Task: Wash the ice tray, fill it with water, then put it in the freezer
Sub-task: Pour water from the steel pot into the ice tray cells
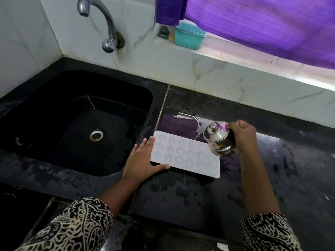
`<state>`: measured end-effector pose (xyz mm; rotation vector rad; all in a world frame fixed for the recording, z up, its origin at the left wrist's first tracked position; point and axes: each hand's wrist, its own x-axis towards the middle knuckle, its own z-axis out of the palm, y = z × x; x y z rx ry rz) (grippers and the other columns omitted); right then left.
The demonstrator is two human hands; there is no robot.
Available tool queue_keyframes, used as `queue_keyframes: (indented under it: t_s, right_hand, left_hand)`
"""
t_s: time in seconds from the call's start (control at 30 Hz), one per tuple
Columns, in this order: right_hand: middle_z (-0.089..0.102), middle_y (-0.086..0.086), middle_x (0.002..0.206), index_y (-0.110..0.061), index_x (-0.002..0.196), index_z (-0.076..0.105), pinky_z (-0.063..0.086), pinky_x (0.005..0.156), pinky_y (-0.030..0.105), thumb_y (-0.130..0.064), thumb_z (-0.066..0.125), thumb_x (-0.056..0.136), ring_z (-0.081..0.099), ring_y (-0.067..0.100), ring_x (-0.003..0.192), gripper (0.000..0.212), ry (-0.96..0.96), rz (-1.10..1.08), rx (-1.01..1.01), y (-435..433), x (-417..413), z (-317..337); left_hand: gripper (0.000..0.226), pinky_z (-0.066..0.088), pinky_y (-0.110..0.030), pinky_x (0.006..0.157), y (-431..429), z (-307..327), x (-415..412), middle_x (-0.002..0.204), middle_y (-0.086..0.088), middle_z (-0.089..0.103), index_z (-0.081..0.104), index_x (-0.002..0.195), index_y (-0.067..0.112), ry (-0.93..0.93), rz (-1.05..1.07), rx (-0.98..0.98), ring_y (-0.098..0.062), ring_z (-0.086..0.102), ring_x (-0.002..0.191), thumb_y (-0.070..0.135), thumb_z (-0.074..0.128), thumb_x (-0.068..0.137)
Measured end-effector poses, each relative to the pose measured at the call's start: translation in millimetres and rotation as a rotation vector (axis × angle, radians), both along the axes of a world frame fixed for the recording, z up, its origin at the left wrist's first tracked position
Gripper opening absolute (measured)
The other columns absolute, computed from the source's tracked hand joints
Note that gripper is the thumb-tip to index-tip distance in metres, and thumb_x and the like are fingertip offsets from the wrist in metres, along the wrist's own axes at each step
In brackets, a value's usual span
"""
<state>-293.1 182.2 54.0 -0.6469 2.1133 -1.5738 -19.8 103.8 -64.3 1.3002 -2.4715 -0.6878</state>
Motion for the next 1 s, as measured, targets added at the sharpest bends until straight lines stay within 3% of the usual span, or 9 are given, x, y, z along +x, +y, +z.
queue_keyframes:
  t_s: [0.27,0.7,1.0]
  right_hand:
    - [0.047,0.005,0.06,-0.016,0.058,0.046,0.043,0.061,0.033,-0.01,0.063,0.079,0.047,0.02,0.063,0.028,-0.014,0.002,0.017,0.4,-0.7,0.1]
    - [0.046,0.002,0.057,-0.016,0.057,0.044,0.043,0.057,0.028,-0.007,0.062,0.081,0.044,0.012,0.055,0.031,0.006,-0.002,-0.006,-0.6,4.4,6.2]
    - [0.048,0.002,0.06,-0.016,0.059,0.046,0.044,0.06,0.028,-0.009,0.062,0.081,0.047,0.013,0.06,0.029,-0.014,-0.021,-0.007,1.1,4.1,6.7]
  left_hand:
    - [0.117,0.002,-0.032,0.119,1.0,1.3,0.4,0.161,0.01,0.012,0.008,0.154,0.024,0.005,0.002,0.008,-0.007,0.006,0.147,0.088,0.046,0.064]
    - [0.117,0.002,-0.032,0.12,0.4,1.4,0.6,0.161,0.01,0.012,0.007,0.154,0.024,-0.003,-0.002,0.013,-0.008,0.006,0.147,0.088,0.045,0.063]
    - [0.118,0.003,-0.033,0.119,-0.5,-0.9,0.5,0.16,0.009,0.015,0.01,0.154,0.024,0.005,-0.004,0.001,-0.008,0.008,0.147,0.089,0.045,0.062]
